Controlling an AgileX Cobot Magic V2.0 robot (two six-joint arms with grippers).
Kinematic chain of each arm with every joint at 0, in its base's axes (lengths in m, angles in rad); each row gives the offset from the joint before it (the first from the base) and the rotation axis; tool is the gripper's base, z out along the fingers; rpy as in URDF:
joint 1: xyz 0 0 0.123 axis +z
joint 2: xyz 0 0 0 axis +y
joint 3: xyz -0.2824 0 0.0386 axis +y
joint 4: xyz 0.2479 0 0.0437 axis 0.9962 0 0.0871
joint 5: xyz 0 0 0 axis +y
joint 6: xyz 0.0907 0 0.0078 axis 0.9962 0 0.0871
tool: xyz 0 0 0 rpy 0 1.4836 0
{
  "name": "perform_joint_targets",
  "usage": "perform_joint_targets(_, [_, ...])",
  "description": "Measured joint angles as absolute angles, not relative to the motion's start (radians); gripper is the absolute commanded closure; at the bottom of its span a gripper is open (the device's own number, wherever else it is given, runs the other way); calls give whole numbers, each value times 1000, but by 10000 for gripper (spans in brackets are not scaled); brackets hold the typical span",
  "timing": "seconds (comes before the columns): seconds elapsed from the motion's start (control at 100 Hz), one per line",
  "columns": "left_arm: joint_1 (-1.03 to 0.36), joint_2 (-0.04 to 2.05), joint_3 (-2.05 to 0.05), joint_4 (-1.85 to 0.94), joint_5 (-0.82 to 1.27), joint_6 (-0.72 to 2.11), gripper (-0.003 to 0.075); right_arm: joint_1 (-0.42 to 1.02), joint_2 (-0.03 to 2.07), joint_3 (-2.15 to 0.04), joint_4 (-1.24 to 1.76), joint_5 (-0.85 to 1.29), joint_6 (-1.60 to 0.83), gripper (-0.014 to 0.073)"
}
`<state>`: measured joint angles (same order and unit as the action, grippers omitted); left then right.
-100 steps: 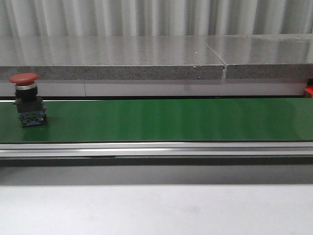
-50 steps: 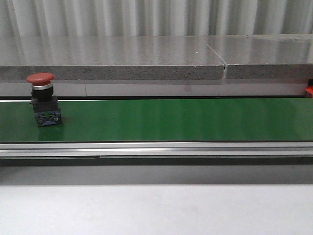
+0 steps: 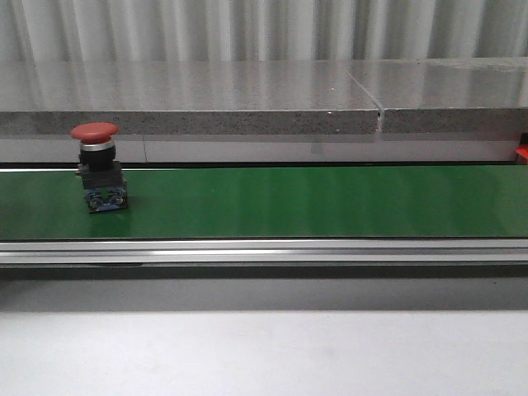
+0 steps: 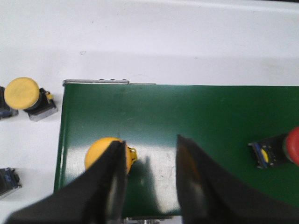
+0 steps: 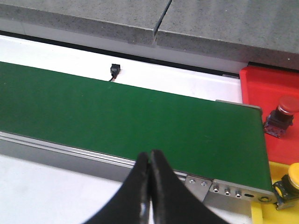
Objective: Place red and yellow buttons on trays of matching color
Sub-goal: 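Grasp the yellow button and place it on the belt with the left gripper, then lower the right gripper over the red button riding the belt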
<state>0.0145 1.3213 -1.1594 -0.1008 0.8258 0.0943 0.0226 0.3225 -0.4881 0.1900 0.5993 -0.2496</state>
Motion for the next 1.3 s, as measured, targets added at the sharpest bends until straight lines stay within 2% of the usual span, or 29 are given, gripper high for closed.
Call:
perform_joint_targets(0.03, [-1, 1295, -1144, -101, 816, 97, 745, 23, 322, -488, 190, 599, -250, 652])
perform_joint_targets(0.46, [-181, 963, -897, -65, 700, 146, 741, 23, 322, -488, 190, 599, -250, 652])
perform_joint_targets(0.72, [-187, 721, -732, -65, 675, 119, 741, 23, 322, -488, 190, 599, -250, 652])
perform_joint_targets(0.97, [-187, 480, -618, -72, 735, 118, 741, 23, 322, -488, 190, 602, -250, 652])
perform_joint_targets(1.13, [-187, 404, -593, -74, 763, 117, 741, 53, 330, -508, 190, 617, -250, 652])
perform_joint_targets(1.3, [-187, 391, -587, -74, 770, 117, 741, 122, 434, -564, 190, 629, -250, 650])
